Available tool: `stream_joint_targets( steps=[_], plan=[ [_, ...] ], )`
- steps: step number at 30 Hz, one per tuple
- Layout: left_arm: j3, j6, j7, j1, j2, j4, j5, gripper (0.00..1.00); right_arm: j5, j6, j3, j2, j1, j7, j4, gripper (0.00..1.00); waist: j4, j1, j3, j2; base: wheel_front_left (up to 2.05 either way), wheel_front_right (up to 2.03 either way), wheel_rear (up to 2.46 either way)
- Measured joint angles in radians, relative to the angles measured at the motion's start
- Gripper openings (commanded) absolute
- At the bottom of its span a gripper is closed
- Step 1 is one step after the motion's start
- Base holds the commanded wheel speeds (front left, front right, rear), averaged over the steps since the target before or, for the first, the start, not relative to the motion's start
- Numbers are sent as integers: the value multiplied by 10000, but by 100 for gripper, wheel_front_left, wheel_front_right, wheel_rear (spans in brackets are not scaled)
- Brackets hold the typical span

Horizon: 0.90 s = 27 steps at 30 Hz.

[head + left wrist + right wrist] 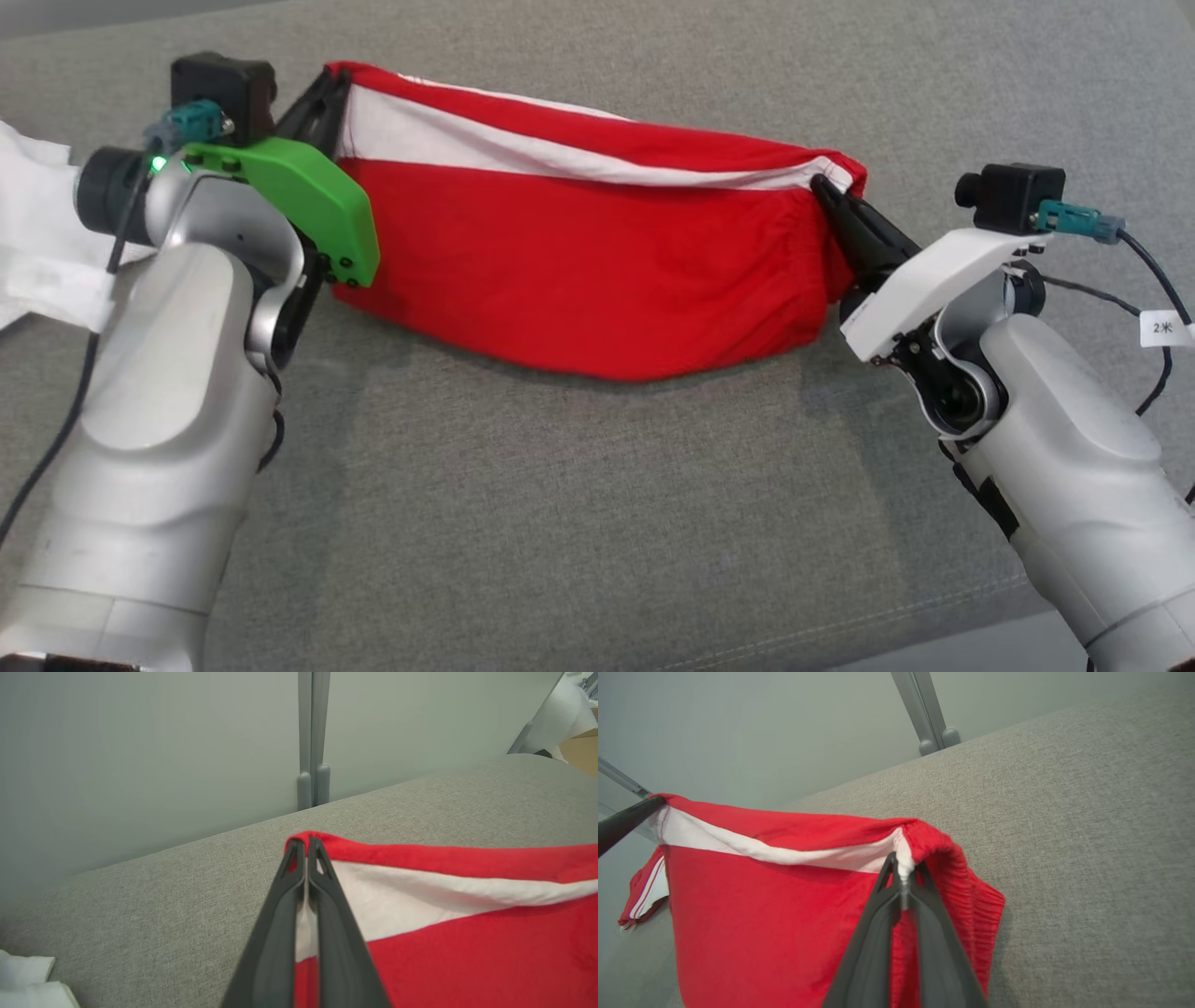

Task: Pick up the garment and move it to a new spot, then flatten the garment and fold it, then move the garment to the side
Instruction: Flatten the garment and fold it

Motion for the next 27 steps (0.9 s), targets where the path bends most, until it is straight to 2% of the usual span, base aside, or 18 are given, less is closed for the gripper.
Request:
stream_joint_targets(
  steps=[9, 10, 11, 12, 13, 14, 23, 27],
  plan=[
    [12, 15, 71, -1348, 136, 583, 343, 0, -6, 0, 311, 291, -1128, -100, 284, 0, -521, 1, 1232, 0, 0, 0, 0],
    [12, 15, -27, -1392, 127, 721, 347, 0, -12, 0, 364, 295, -1196, -180, 366, 8, -566, 0, 1356, 0, 0, 0, 0],
    [31, 17, -111, -1409, 125, 867, 360, 18, -12, 0, 397, 288, -1250, -257, 441, 33, -609, 0, 1474, 0, 0, 0, 0],
    [42, 19, -119, -1411, 125, 959, 380, 59, -12, 0, 416, 274, -1274, -322, 487, 89, -647, 1, 1579, 0, 0, 0, 0],
    [48, 42, -171, -1428, 125, 1070, 412, 91, -12, 0, 441, 278, -1293, -382, 531, 100, -683, 1, 1673, 0, 0, 0, 0],
    [48, 100, -215, -1457, 125, 1166, 439, 100, -12, 0, 483, 278, -1308, -466, 554, 100, -714, 1, 1759, 0, 0, 0, 0],
    [50, 96, -1032, -1984, 13, 1670, 512, 100, -40, 0, 855, 134, -1453, -1152, 779, 100, -598, 1, 1806, 0, 0, 0, 0],
    [86, -21, -1277, -2001, -309, 1864, 328, 100, -38, 0, 821, -104, -1426, -1312, 1051, 100, -483, 1, 1607, 0, 0, 0, 0]
  ],
)
